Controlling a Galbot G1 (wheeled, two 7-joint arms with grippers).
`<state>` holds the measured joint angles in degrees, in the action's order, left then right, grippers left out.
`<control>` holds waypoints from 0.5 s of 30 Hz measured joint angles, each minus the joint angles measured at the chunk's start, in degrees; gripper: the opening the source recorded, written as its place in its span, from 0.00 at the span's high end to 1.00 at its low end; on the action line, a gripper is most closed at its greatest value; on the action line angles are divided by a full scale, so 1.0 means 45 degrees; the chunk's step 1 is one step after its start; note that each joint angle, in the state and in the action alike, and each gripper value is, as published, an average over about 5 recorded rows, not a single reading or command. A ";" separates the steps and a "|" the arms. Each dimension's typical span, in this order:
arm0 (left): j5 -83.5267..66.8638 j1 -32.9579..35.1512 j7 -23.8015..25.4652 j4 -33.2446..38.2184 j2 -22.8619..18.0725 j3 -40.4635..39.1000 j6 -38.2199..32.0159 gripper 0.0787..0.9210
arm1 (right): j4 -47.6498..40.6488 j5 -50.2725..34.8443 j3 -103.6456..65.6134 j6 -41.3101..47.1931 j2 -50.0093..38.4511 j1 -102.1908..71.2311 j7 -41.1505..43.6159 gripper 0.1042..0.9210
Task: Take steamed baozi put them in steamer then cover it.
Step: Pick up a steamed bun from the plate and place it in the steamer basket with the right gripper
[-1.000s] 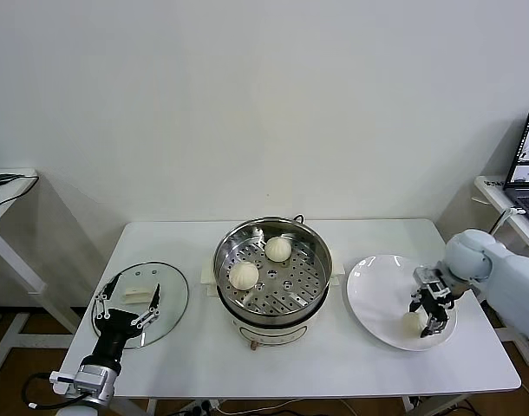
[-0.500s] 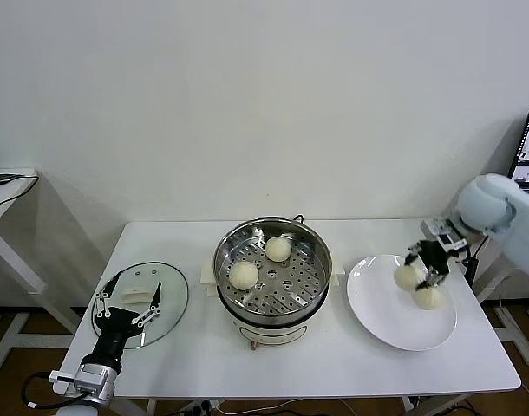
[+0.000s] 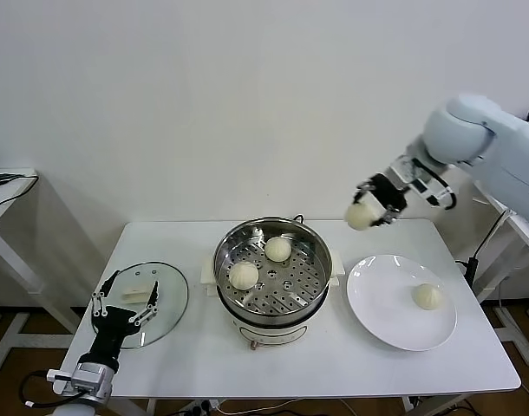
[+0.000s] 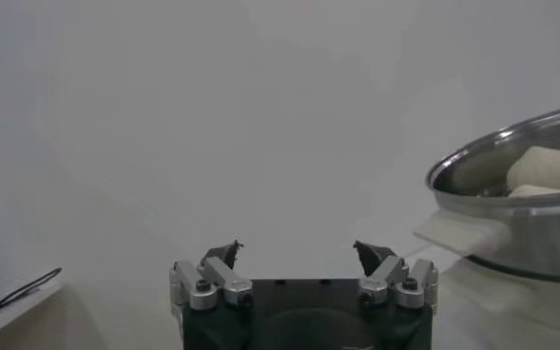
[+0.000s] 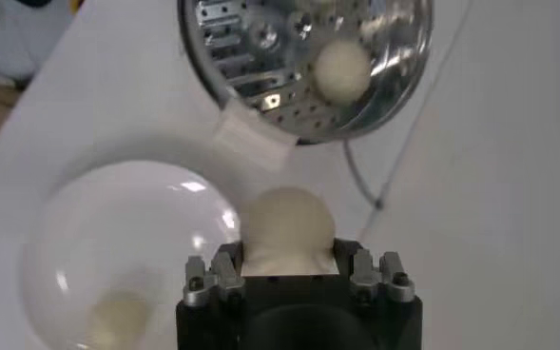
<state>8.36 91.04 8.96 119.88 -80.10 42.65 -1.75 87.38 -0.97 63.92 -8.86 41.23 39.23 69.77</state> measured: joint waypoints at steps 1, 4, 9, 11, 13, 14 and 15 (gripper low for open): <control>-0.0007 -0.0001 0.0005 -0.0011 0.0009 0.0022 -0.0001 0.12 | 0.0007 0.0066 0.0197 -0.0311 0.0227 0.0120 -0.0113 0.33; -0.0025 -0.0013 0.0019 -0.0059 0.0034 0.0085 -0.0006 0.12 | 0.0001 0.0310 0.0767 -0.1273 0.0889 0.0386 -0.0452 0.33; -0.0040 -0.0054 0.0040 -0.0157 0.0040 0.0125 -0.0038 0.12 | 0.0055 0.0763 0.1538 -0.2784 0.1829 0.0569 -0.0976 0.33; -0.0041 -0.0066 0.0049 -0.0189 0.0032 0.0126 -0.0060 0.12 | 0.0118 0.0938 0.1775 -0.3310 0.2120 0.0575 -0.1158 0.33; -0.0041 -0.0070 0.0058 -0.0222 0.0027 0.0135 -0.0078 0.12 | 0.0173 0.1101 0.1972 -0.3775 0.2362 0.0558 -0.1335 0.33; -0.0041 -0.0072 0.0061 -0.0241 0.0027 0.0143 -0.0085 0.12 | 0.0192 0.1177 0.2065 -0.3988 0.2474 0.0542 -0.1424 0.33; -0.0041 -0.0074 0.0063 -0.0258 0.0028 0.0151 -0.0091 0.12 | 0.0203 0.1244 0.2152 -0.4194 0.2583 0.0519 -0.1510 0.33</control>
<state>8.17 90.71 9.25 118.72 -79.97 43.33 -2.16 88.29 4.63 73.60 -27.73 52.85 41.57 62.98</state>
